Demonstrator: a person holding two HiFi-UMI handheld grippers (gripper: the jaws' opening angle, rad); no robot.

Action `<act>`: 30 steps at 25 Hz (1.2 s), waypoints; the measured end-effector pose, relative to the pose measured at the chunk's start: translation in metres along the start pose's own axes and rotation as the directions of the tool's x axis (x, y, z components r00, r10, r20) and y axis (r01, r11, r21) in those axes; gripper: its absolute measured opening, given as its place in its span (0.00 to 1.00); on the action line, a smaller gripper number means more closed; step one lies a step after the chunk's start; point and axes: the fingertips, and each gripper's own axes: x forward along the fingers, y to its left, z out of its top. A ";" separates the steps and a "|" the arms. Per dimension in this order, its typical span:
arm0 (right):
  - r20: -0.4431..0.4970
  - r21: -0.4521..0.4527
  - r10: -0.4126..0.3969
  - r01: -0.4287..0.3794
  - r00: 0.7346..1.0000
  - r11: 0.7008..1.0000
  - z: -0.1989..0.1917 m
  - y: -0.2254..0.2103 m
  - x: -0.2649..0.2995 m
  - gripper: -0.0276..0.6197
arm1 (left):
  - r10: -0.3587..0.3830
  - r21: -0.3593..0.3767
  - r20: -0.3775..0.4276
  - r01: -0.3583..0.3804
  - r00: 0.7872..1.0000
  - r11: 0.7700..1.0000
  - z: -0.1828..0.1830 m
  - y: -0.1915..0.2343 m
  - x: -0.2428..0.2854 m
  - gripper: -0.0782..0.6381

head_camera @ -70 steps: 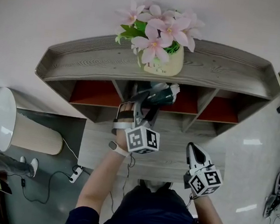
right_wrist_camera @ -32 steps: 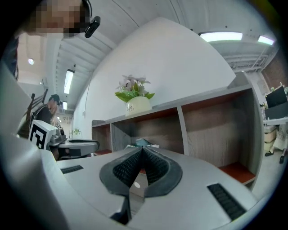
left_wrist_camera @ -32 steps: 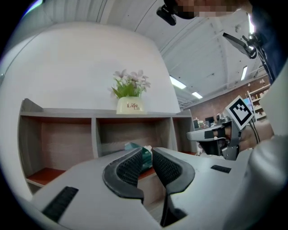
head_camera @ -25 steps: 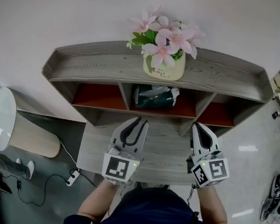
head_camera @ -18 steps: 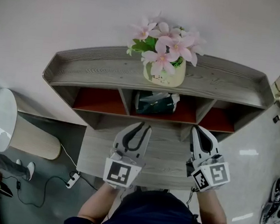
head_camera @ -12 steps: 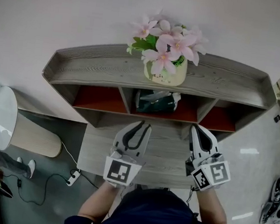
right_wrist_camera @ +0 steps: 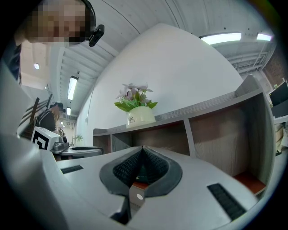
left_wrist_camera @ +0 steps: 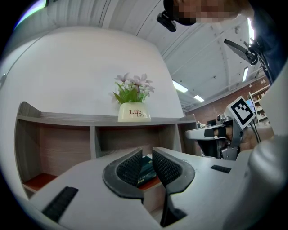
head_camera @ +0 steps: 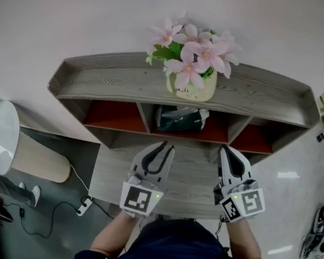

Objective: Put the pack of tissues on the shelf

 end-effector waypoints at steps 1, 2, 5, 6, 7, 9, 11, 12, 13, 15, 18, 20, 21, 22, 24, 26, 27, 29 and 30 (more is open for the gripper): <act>-0.001 0.001 -0.002 0.002 1.000 1.000 -0.001 0.000 0.000 0.05 | 0.000 -0.001 -0.003 0.000 1.000 1.000 -0.001 0.001 0.000 0.22; -0.002 0.002 -0.004 0.004 1.000 1.000 -0.002 -0.001 0.000 0.05 | -0.002 0.000 -0.003 0.002 1.000 1.000 -0.002 0.001 0.000 0.22; -0.009 0.006 -0.010 0.010 1.000 1.000 -0.003 -0.002 -0.001 0.05 | -0.008 0.000 -0.010 0.008 1.000 1.000 -0.005 -0.001 -0.001 0.22; -0.011 0.007 -0.012 0.012 1.000 1.000 -0.004 -0.001 -0.002 0.05 | -0.010 -0.003 -0.017 0.010 1.000 1.000 -0.006 -0.002 -0.001 0.22; -0.011 0.007 -0.013 0.013 1.000 1.000 -0.003 -0.001 -0.003 0.05 | -0.012 -0.005 -0.023 0.012 1.000 1.000 -0.007 -0.002 -0.002 0.22; -0.006 0.005 -0.014 0.014 1.000 1.000 -0.002 -0.001 -0.002 0.05 | -0.015 -0.004 -0.023 0.015 1.000 1.000 -0.007 -0.002 -0.001 0.22; -0.004 0.004 -0.014 0.014 1.000 1.000 -0.002 -0.001 -0.002 0.05 | -0.019 0.002 -0.016 0.019 1.000 1.000 -0.006 -0.002 0.000 0.22; -0.004 0.004 -0.015 0.015 1.000 1.000 -0.002 -0.001 -0.002 0.05 | -0.021 0.003 -0.014 0.021 1.000 1.000 -0.006 -0.003 0.000 0.22; -0.005 0.005 -0.015 0.015 1.000 1.000 -0.002 -0.001 -0.002 0.05 | -0.023 0.004 -0.014 0.023 1.000 1.000 -0.006 -0.003 0.000 0.22; -0.007 0.006 -0.014 0.014 1.000 1.000 -0.003 0.000 -0.003 0.05 | -0.026 0.005 -0.016 0.026 1.000 1.000 -0.006 -0.004 -0.001 0.22; -0.009 0.003 -0.009 0.009 1.000 1.000 -0.003 0.001 -0.003 0.05 | -0.028 0.011 -0.010 0.028 1.000 1.000 -0.005 -0.005 -0.002 0.22; -0.012 0.003 -0.010 0.010 1.000 1.000 -0.003 0.001 -0.004 0.05 | -0.036 0.014 -0.031 0.037 0.999 0.999 -0.009 -0.007 -0.004 0.22; -0.015 0.003 -0.010 0.010 1.000 1.000 -0.003 0.002 -0.005 0.05 | -0.042 0.015 -0.048 0.042 0.998 0.999 -0.013 -0.008 -0.006 0.22; -0.017 0.003 -0.010 0.010 1.000 1.000 -0.003 0.003 -0.006 0.05 | -0.046 0.017 -0.062 0.047 0.997 0.999 -0.016 -0.009 -0.008 0.22; -0.017 0.002 -0.007 0.008 1.000 1.000 -0.003 0.004 -0.006 0.05 | -0.048 0.018 -0.069 0.049 0.996 0.999 -0.016 -0.009 -0.008 0.22; -0.013 -0.001 -0.005 0.005 1.000 1.000 -0.002 0.004 -0.005 0.05 | -0.041 0.018 -0.043 0.041 0.998 0.999 -0.010 -0.007 -0.006 0.22; -0.013 -0.002 -0.004 0.004 1.000 1.000 -0.002 0.005 -0.005 0.05 | -0.041 0.021 -0.041 0.042 0.998 0.999 -0.010 -0.007 -0.006 0.22; -0.017 0.000 -0.002 0.002 1.000 1.000 -0.003 0.006 -0.006 0.05 | -0.039 0.026 -0.036 0.040 0.999 0.999 -0.009 -0.007 -0.008 0.22; -0.019 0.002 -0.001 0.001 1.000 1.000 -0.004 0.007 -0.007 0.05 | -0.035 0.027 -0.029 0.036 0.999 0.999 -0.008 -0.007 -0.009 0.22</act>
